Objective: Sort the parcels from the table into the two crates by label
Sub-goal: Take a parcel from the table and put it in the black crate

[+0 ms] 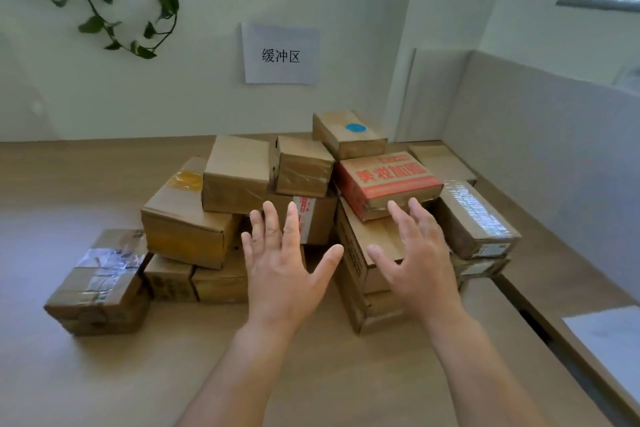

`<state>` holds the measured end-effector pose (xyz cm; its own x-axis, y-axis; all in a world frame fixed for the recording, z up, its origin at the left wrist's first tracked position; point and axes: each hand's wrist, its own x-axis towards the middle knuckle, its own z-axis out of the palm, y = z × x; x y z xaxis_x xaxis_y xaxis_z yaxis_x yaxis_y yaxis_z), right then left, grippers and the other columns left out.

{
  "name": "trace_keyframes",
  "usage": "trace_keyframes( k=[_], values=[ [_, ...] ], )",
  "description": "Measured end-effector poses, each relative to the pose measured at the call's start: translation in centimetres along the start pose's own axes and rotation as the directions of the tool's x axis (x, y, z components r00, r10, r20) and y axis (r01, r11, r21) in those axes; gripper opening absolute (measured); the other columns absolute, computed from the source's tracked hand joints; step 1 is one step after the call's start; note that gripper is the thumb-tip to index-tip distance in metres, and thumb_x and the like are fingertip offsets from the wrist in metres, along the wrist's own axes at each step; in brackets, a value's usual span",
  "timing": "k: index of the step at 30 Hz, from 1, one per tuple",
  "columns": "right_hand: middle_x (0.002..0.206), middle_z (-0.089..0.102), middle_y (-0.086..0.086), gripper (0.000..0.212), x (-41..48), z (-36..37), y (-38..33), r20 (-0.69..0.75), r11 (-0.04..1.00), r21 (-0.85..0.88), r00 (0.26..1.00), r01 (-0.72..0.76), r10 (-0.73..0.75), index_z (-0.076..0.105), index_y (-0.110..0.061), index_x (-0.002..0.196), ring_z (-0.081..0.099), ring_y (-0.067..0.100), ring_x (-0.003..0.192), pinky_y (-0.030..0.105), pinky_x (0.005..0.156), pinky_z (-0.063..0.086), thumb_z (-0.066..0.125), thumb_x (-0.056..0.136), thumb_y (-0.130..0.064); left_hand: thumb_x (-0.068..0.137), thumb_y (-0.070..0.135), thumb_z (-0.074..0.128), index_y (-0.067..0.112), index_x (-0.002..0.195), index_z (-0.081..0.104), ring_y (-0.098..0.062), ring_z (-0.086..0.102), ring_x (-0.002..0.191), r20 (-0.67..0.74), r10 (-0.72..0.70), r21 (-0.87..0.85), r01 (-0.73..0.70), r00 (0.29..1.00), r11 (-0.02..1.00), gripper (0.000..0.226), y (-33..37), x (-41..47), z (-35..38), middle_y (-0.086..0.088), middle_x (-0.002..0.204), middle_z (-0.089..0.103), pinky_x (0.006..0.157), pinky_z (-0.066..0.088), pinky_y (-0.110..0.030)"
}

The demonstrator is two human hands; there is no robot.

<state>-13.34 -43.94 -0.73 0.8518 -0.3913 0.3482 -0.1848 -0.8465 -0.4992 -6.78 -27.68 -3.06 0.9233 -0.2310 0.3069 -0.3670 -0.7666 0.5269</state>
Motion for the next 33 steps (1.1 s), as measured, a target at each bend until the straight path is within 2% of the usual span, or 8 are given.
trace_keyframes(
  k=[8, 12, 17, 22, 25, 27, 30, 33],
  values=[
    [0.159, 0.021, 0.006, 0.073, 8.3, -3.4, 7.5, 0.011, 0.998, 0.03, 0.998, -0.062, 0.061, 0.028, -0.021, 0.151, 0.015, 0.02, 0.146, 0.039, 0.116, 0.021, 0.064, 0.09, -0.038, 0.085, 0.073, 0.037, 0.031, 0.154, -0.011, -0.01, -0.027, 0.143, 0.062, -0.009, -0.065, 0.013, 0.998, 0.998, 0.093, 6.6, 6.6, 4.8, 0.002, 0.16, -0.023, 0.115, -0.011, -0.03],
    [0.157, 0.027, 0.007, 0.076, 13.0, -3.3, 11.1, 0.076, 0.997, -0.024, 0.994, -0.073, 0.075, 0.023, -0.014, 0.152, 0.019, 0.021, 0.146, 0.037, 0.118, 0.016, 0.056, 0.092, -0.047, 0.087, 0.071, 0.039, 0.031, 0.153, -0.012, -0.011, -0.021, 0.146, 0.115, -0.075, -0.074, 0.084, 0.991, 0.994, 0.093, 9.3, 8.9, 7.2, 0.004, 0.161, -0.02, 0.111, -0.009, -0.027],
    [0.152, 0.037, 0.006, 0.076, 16.9, -2.8, 13.0, 0.182, 0.992, -0.012, 0.975, -0.126, 0.126, 0.022, -0.015, 0.153, 0.03, 0.029, 0.142, 0.046, 0.114, 0.027, 0.054, 0.093, -0.05, 0.092, 0.064, 0.041, 0.028, 0.155, -0.007, -0.015, -0.008, 0.149, 0.168, -0.188, -0.144, 0.213, 0.968, 0.966, 0.086, 10.8, 11.3, 9.6, 0.001, 0.164, -0.007, 0.119, 0.006, -0.036],
    [0.14, 0.051, 0.006, 0.068, 19.0, -2.1, 13.3, 0.281, 0.983, -0.13, 0.946, -0.131, 0.163, 0.034, -0.016, 0.145, 0.04, 0.032, 0.131, 0.049, 0.108, 0.03, 0.048, 0.093, -0.057, 0.095, 0.061, 0.04, 0.024, 0.156, -0.003, -0.017, 0.0, 0.15, 0.187, -0.275, -0.129, 0.302, 0.943, 0.945, 0.083, 10.9, 12.3, 10.8, -0.002, 0.164, 0.003, 0.122, 0.011, -0.04],
    [0.13, 0.057, 0.005, 0.059, 19.5, -1.3, 12.9, 0.319, 0.986, -0.129, 0.937, -0.107, 0.143, 0.044, -0.019, 0.134, 0.044, 0.031, 0.125, 0.048, 0.105, 0.032, 0.048, 0.091, -0.06, 0.096, 0.057, 0.042, 0.026, 0.156, 0.007, -0.021, 0.03, 0.142, 0.217, -0.318, -0.169, 0.356, 0.923, 0.919, 0.076, 10.5, 12.8, 11.0, 0.002, 0.155, 0.032, 0.115, 0.032, -0.043],
    [0.128, 0.058, 0.004, 0.055, 19.3, -1.2, 12.5, 0.316, 0.989, -0.123, 0.941, -0.086, 0.121, 0.046, -0.021, 0.131, 0.045, 0.03, 0.124, 0.047, 0.105, 0.032, 0.05, 0.091, -0.059, 0.097, 0.05, 0.048, 0.025, 0.153, 0.016, -0.017, 0.046, 0.129, 0.237, -0.35, -0.227, 0.402, 0.906, 0.887, 0.069, 10.5, 12.6, 10.5, 0.005, 0.141, 0.048, 0.105, 0.042, -0.037],
    [0.127, 0.057, 0.002, 0.054, 18.1, -1.7, 11.8, 0.286, 0.993, -0.106, 0.954, -0.06, 0.088, 0.046, -0.021, 0.132, 0.044, 0.029, 0.123, 0.047, 0.105, 0.032, 0.054, 0.09, -0.055, 0.093, 0.04, 0.059, 0.026, 0.143, 0.033, -0.014, 0.052, 0.122, 0.226, -0.376, -0.303, 0.432, 0.899, 0.85, 0.058, 10.1, 11.7, 9.6, 0.006, 0.132, 0.056, 0.1, 0.048, -0.038],
    [0.129, 0.055, 0.002, 0.062, 16.2, -2.2, 10.9, 0.268, 0.998, -0.043, 0.962, -0.046, 0.056, 0.041, -0.02, 0.139, 0.044, 0.028, 0.123, 0.045, 0.104, 0.034, 0.06, 0.089, -0.051, 0.091, 0.033, 0.065, 0.025, 0.143, 0.034, -0.012, 0.052, 0.123, 0.216, -0.397, -0.348, 0.45, 0.892, 0.823, 0.062, 10.1, 9.7, 8.1, 0.007, 0.132, 0.056, 0.101, 0.049, -0.04]
  ],
)
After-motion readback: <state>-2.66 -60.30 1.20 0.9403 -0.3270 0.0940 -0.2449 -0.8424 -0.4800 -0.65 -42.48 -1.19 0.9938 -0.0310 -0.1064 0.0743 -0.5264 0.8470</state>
